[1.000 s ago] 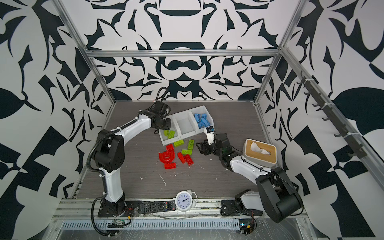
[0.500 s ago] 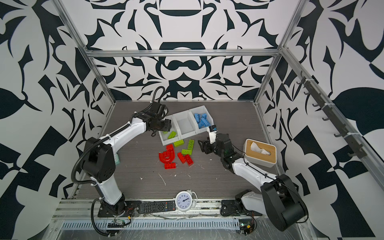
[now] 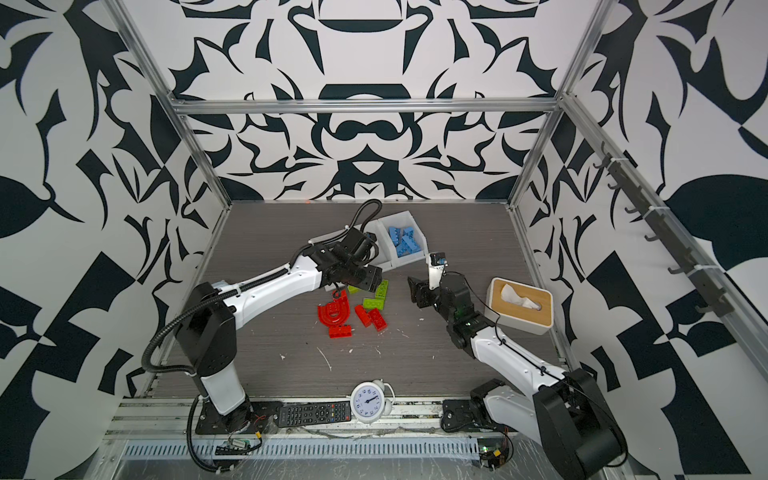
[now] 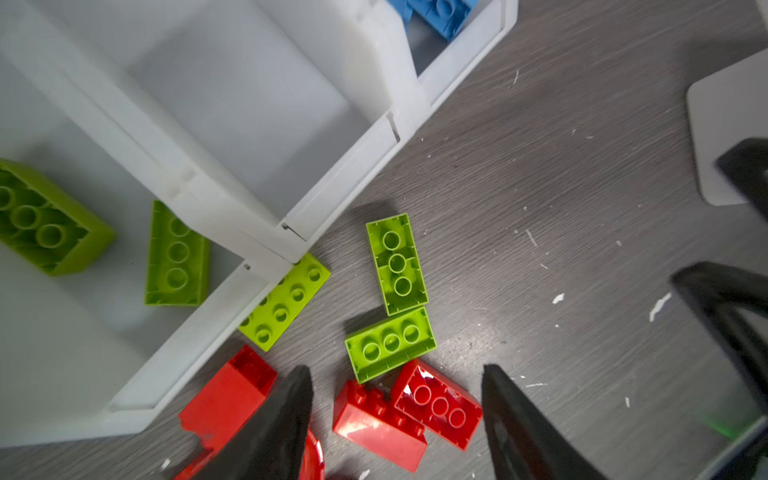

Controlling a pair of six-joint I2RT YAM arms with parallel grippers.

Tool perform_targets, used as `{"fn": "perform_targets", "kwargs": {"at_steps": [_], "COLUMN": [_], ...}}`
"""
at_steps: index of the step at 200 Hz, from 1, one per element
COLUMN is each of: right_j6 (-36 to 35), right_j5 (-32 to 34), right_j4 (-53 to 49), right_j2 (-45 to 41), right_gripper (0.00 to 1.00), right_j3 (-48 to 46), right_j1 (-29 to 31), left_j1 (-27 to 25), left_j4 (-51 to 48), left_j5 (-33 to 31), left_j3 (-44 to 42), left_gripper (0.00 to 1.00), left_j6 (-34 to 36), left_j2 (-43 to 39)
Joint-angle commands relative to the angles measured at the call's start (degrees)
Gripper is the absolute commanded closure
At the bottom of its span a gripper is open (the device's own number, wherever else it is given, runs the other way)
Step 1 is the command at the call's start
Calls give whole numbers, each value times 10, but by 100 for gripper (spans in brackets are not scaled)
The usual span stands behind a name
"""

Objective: Sort the legos into containers by color
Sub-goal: 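Move the left gripper back over the pile to a lime-green brick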

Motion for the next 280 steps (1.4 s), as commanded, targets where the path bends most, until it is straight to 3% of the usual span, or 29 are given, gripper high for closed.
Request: {"fn": "perform_targets", "kwargs": {"at_steps": [1, 151, 280], "right_j6": [1, 4, 3], "right_j5": [13, 12, 22], "right_j4": [21, 24, 25], "right_j2": [-10, -8, -8], "right_gripper": [30, 30, 30], "right_j3": [-2, -3, -5], "right_j1": [3, 3, 3], "left_j1": [-6, -20, -22], "left_j4": [-21, -17, -20], "left_j5": [-16, -42, -31], "left_j3": [20, 92, 122], "left_gripper": [32, 28, 34], "left_j6": [-11, 14, 17], "left_j2": [21, 145, 203]}}
